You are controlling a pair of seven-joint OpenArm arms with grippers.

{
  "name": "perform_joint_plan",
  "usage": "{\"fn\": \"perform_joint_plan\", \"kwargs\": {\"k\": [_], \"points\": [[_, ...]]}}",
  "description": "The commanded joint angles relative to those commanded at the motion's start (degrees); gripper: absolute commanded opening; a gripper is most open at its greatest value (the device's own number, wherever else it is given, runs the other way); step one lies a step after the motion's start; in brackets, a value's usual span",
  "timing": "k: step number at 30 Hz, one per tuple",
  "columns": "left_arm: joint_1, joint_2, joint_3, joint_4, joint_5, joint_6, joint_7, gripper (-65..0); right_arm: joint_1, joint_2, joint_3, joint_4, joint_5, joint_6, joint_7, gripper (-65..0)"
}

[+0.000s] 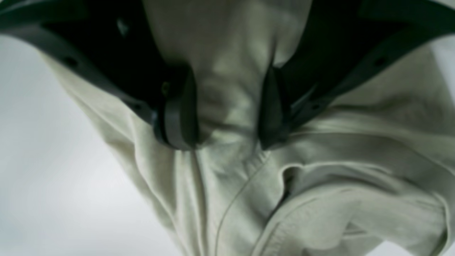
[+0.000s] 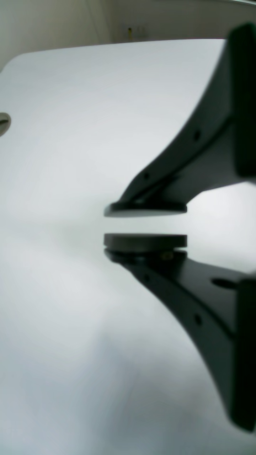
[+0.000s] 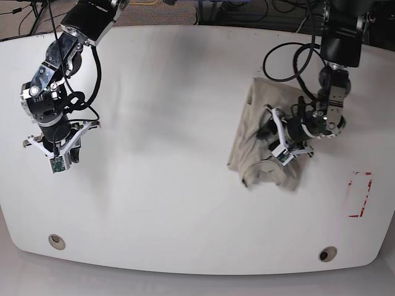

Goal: Layout the t-shirt on the table in an organized manner, then fold the t-shirt properly
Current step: 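Grasp the folded shirt with the left gripper and carry it to the table edge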

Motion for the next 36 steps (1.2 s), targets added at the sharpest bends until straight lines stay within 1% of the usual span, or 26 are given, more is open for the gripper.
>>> {"fn": "perform_joint_plan", "kwargs": {"k": [1,2,6,8,14,17,20,25,29,33,35,36], "points": [[0.0,-1.05,0.0,0.0,-0.09,-0.44,0.0,-38.6,0.0,0.0,0.0,0.0,0.0,0.0,0.0,-57.5],[0.09,-2.81,-0.09,-0.09,-0.26,-1.14,0.0,-38.6,0.0,0.0,0.0,0.0,0.0,0.0,0.0,-57.5],[1.67,-7.21,-0.88,-0.09,-0.26,-1.19,-0.09,-38.6,0.0,-0.09,-0.09,0.0,0.0,0.0,0.0,-57.5],[2.64,-9.05,-2.81,0.0,-0.26,-1.19,-0.09,-38.6,0.0,-0.09,-0.09,0.0,0.09,0.0,0.0,-57.5],[4.66,-12.31,-9.23,-0.18,-0.26,-1.19,-0.09,-38.6,0.0,-2.11,-0.09,0.0,0.0,0.0,0.0,-57.5],[5.71,-13.8,-12.48,-0.18,-0.18,-1.19,-0.18,-38.6,-0.35,-2.37,-0.09,0.0,-0.09,0.0,0.0,-57.5],[5.98,-14.95,-15.12,-0.18,-0.18,-1.19,-0.18,-38.6,-1.49,-2.46,-0.18,0.0,-0.09,0.0,0.0,-57.5],[5.98,-16.53,-17.67,-0.18,-0.26,-1.19,-0.18,-38.6,-2.73,-2.55,-0.18,0.0,0.0,0.0,0.0,-57.5],[5.71,-16.53,-19.52,0.35,-0.35,-1.19,-0.18,-38.6,-3.96,-2.55,-0.18,0.0,0.0,0.0,0.09,-57.5],[5.71,-16.35,-22.24,3.78,-0.35,-1.19,0.0,-38.6,-4.92,-2.64,-0.26,0.0,0.0,0.0,0.18,-57.5],[5.8,-15.56,-24.26,8.09,-0.35,-1.19,0.0,-38.8,-5.71,-2.64,-0.79,0.09,-0.18,0.0,0.62,-57.5],[5.89,-14.68,-24.97,9.76,-0.35,-1.19,-0.09,-38.8,-5.8,-2.64,-1.41,0.09,-0.44,0.0,0.62,-57.7]]}}
